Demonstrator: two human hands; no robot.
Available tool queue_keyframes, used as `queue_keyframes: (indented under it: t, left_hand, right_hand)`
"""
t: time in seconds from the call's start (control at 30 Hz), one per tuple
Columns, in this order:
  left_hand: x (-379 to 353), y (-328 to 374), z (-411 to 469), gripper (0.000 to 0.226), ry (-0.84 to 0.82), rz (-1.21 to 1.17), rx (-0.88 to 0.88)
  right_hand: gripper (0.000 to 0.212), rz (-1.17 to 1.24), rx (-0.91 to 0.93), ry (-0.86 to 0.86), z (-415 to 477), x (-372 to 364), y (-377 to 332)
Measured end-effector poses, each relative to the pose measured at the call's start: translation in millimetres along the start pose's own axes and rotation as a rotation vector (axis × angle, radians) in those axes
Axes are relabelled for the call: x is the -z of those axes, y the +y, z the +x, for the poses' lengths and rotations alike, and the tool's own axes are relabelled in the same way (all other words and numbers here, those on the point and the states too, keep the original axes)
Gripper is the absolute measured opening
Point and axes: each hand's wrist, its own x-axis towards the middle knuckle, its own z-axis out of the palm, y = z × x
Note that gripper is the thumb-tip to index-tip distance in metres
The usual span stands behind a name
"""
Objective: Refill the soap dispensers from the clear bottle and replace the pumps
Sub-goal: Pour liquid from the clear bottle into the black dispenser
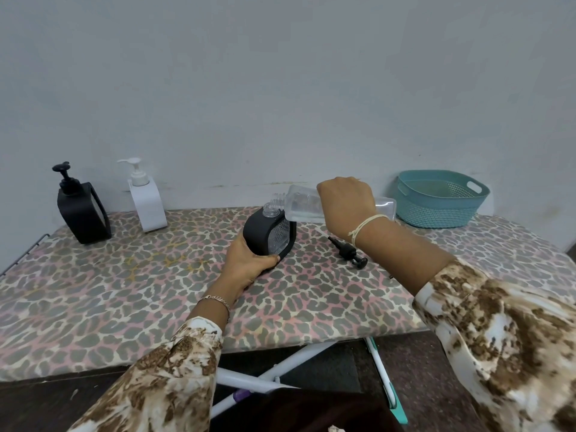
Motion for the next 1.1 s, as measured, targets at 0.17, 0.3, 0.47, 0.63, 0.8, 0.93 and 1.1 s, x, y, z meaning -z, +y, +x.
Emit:
queue_keyframes:
  t: [0.17, 0.3, 0.47, 0.63, 0.8, 0.93, 1.1]
  left_hand:
    - [-0.4, 2.8, -2.3, 0.079, -0.002, -0.012, -0.006]
    - [-0.4, 4.5, -3.4, 0.078, -0.001, -0.010, -0.007]
    - [-0.6, 4.3, -3.9, 0.077, 0.001, -0.010, -0.015]
    - [-0.3, 3.8, -4.0, 0.079, 0.000, -0.002, -0.025]
    - [-0.3, 3.7, -4.5, 0.077, 0.004, 0.004, -0.034]
    - [0.1, 5.2, -6.3, 0.073, 0.006, 0.003, -0.045]
    - [-0.4, 6.4, -6.8, 0.070, 0.003, -0.002, -0.047]
  right_hand:
    - [0.026, -0.004, -0.001, -0.005, 0.7, 0.0, -0.5]
    - [0.027, 0.001, 0.003, -0.001, 1.1, 0.5, -0.6]
    - [0.027, 0.001, 0.003, 0.002, 0.4, 0.2, -1.1]
    - [0.028, 0.002, 0.007, -0.001, 0.2, 1.7, -0.4]
    - [0.028, -0.009, 0.009, -0.014, 0.2, 3.8, -1.3]
    - [0.026, -0.020, 0.004, -0.014, -0.4, 3.8, -1.2]
    - [0.025, -0.025, 0.004, -0.005, 0.2, 2.7, -1.6]
